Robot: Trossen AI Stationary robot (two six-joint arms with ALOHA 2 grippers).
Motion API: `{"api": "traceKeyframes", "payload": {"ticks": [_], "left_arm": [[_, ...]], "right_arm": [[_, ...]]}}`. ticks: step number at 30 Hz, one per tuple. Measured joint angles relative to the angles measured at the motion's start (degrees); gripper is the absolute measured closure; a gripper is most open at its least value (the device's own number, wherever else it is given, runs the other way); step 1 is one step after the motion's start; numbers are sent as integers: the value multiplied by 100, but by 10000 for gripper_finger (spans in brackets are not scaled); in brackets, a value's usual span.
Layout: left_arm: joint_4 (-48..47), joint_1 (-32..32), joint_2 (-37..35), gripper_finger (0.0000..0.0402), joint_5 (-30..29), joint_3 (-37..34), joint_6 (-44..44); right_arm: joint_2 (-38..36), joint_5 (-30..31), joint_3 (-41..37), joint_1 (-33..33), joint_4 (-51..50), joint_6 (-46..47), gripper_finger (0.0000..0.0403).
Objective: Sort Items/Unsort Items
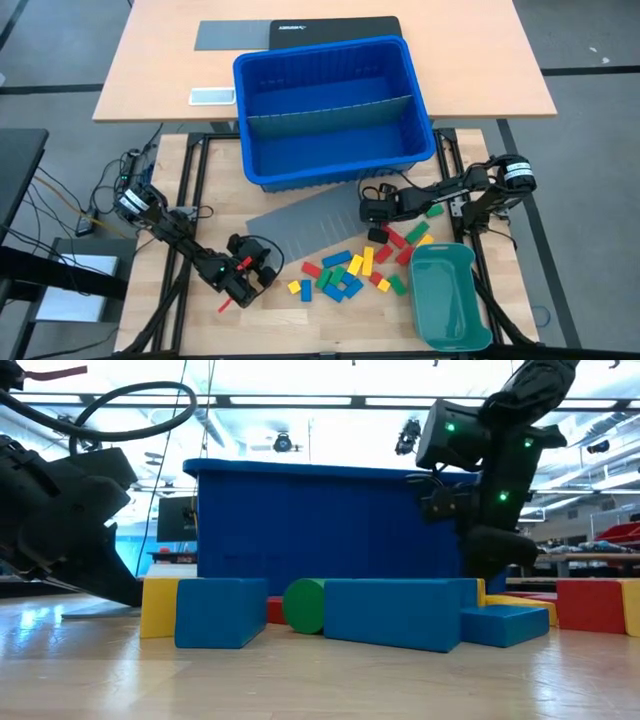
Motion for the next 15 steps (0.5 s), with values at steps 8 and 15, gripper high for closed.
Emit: {"api": "traceKeyframes", "payload": {"ticks": [8, 15], "left_arm": [[-63, -14, -10, 401, 15, -3, -1], [-85, -15, -13, 401, 13, -3, -2]], "right_arm": [[-33, -335, 63, 41, 126, -276, 395], [-46, -469, 67, 68, 161, -331, 400]]}}
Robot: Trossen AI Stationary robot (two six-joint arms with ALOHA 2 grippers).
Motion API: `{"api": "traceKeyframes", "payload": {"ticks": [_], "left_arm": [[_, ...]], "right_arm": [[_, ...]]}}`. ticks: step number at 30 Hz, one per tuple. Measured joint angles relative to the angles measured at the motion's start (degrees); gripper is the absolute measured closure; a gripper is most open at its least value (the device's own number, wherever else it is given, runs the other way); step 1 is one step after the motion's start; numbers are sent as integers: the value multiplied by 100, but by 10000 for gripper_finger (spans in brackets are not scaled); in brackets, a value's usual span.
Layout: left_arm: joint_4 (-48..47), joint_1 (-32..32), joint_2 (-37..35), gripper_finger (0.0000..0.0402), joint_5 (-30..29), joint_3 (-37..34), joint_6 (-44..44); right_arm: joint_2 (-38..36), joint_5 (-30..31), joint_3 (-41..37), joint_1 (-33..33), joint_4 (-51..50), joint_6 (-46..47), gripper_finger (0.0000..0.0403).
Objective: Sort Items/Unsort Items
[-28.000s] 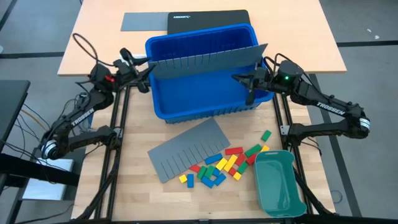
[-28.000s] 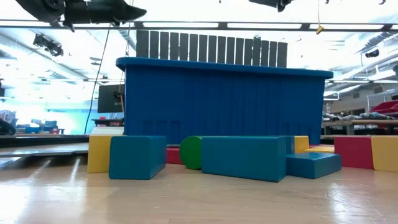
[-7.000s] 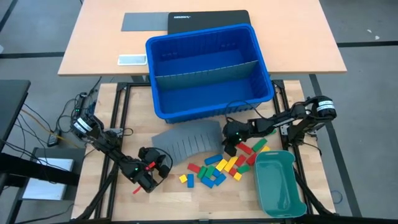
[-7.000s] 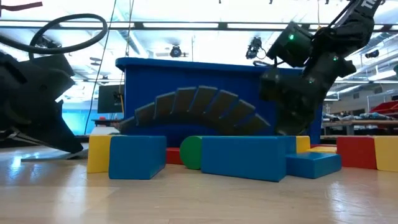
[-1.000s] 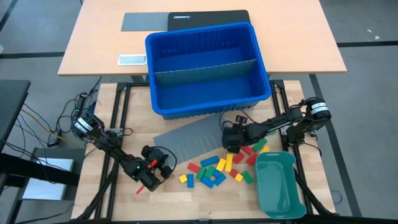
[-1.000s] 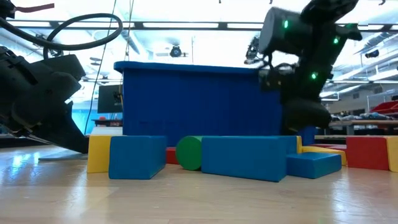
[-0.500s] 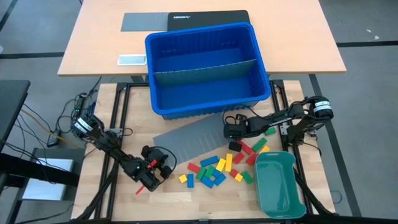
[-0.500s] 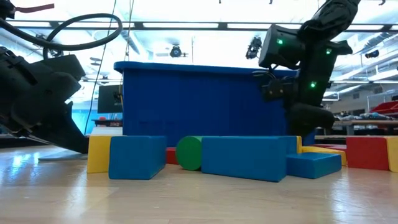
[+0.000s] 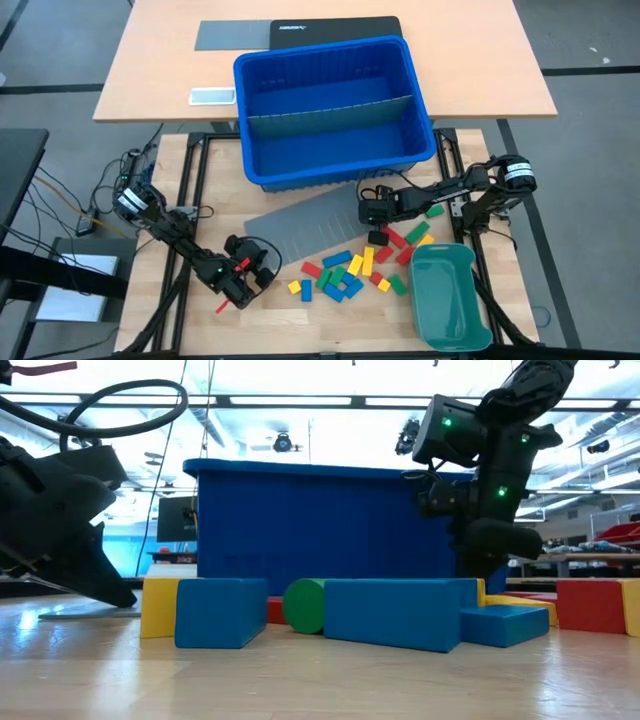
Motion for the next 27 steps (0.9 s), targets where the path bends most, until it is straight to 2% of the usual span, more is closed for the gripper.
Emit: {"api": "traceKeyframes", "payload": {"ticks": [5, 9, 11, 15, 20, 27], "left_arm": [[74, 8, 8, 401, 0, 1, 0], [90, 11, 11, 401, -2, 2, 0], [87, 11, 11, 401, -16, 2, -1], [39, 13, 11, 401, -40, -4, 1], [38, 13, 13, 401, -46, -4, 0], [44, 13, 13, 401, -46, -4, 0]], "right_arm": [[-114, -229, 0, 35, 151, -29, 401], [-281, -1238, -3, 177, 491, -102, 403], [-341, -1436, -4, 256, 712, -173, 403], [-352, -751, -17, 524, 773, -279, 396], [-354, 398, -17, 857, 791, -404, 361], [-365, 391, -15, 1164, 870, -587, 299]]}}
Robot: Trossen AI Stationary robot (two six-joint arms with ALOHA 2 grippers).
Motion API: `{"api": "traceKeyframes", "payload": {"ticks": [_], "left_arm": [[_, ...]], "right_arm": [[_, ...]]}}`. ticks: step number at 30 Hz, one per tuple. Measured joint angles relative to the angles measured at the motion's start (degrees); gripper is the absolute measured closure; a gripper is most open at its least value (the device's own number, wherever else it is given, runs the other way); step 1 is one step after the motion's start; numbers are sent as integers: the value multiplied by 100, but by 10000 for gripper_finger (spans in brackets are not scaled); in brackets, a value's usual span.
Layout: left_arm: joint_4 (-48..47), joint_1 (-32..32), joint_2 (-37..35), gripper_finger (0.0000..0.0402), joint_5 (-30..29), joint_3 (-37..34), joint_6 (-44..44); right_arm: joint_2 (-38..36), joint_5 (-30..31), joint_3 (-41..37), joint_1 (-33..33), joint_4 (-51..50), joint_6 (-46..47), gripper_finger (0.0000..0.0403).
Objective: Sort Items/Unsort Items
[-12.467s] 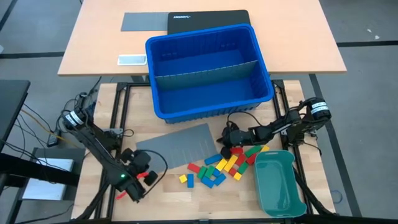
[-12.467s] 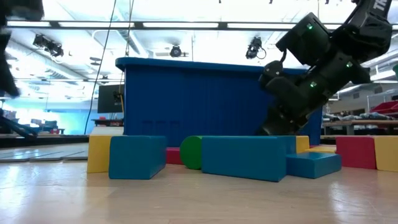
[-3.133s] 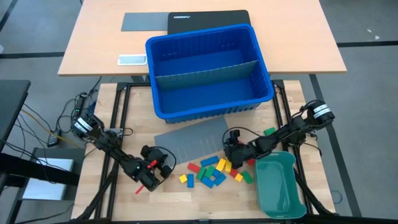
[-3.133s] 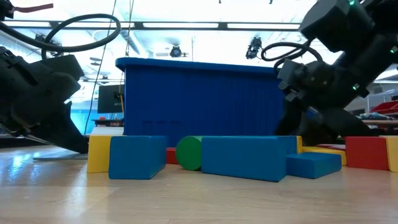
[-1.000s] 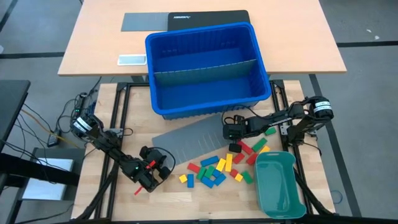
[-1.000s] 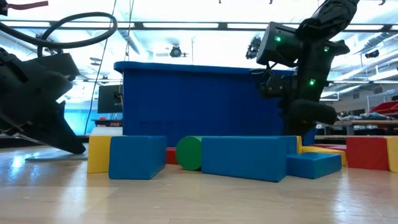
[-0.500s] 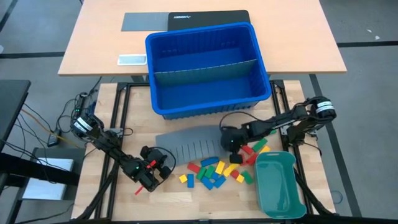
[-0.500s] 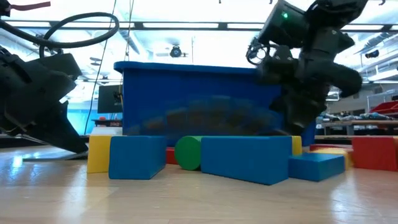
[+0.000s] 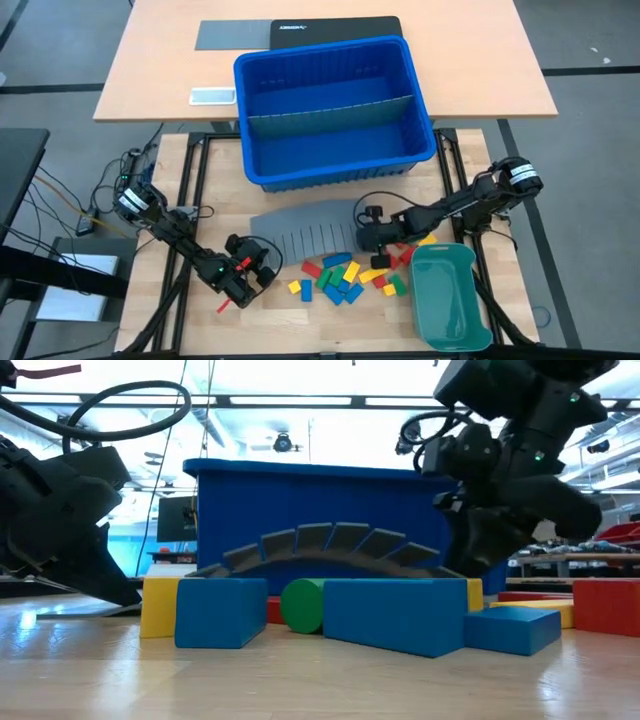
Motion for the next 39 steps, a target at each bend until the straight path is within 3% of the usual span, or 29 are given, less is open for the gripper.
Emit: {"api": "traceKeyframes", "payload": {"ticks": [6, 13, 33, 39], "left_arm": [[1, 0, 0, 401, -2, 0, 0], [1, 0, 0, 401, -2, 4, 0], [74, 9, 7, 401, 8, 11, -13], [82, 9, 7, 401, 11, 13, -11]], "right_arm": [[-7, 318, 4, 290, 82, -318, 257], [-15, 1345, 4, 773, 130, -621, 229], [-37, 4361, 61, 1939, 617, -857, 222], [-33, 4583, 57, 2007, 1315, -1612, 223]]}}
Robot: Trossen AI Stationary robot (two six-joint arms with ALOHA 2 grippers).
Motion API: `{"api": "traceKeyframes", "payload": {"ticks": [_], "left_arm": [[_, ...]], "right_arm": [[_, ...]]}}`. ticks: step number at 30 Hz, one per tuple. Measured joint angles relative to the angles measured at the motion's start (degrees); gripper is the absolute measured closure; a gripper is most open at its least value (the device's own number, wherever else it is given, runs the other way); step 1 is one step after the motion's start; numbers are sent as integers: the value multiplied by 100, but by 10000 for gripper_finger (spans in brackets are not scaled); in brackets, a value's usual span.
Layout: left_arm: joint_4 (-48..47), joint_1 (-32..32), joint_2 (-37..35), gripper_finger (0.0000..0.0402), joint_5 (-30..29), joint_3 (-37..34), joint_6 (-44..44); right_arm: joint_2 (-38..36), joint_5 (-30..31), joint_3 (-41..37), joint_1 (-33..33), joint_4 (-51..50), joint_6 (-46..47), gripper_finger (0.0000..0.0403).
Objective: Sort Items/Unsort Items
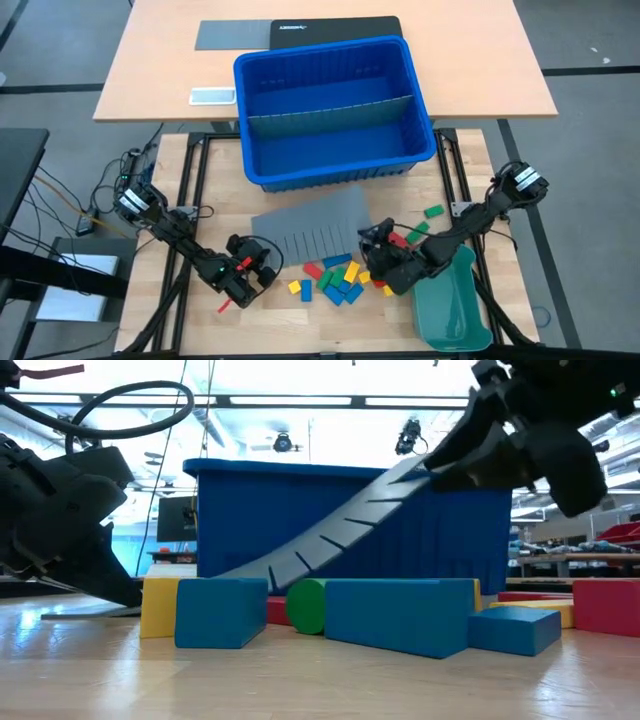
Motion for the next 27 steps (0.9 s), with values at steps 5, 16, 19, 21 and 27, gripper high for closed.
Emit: {"api": "traceKeyframes", "payload": {"ticks": [5, 16, 19, 21, 27], "left_arm": [[0, -2, -2, 401, 0, -2, 0], [1, -2, -4, 401, 2, -2, 4], [11, -2, -4, 401, 11, -2, 5], [12, -2, -4, 401, 17, -2, 7], [45, -4, -4, 401, 15, -2, 7]], "right_arm": [[2, 66, -9, -120, 378, -451, 229], [11, 204, -22, -156, 519, -425, 225], [13, 308, -27, -159, 660, -70, 225], [15, 309, -31, -158, 775, 273, 223], [15, 368, -31, -191, 812, 1635, 220]]}}
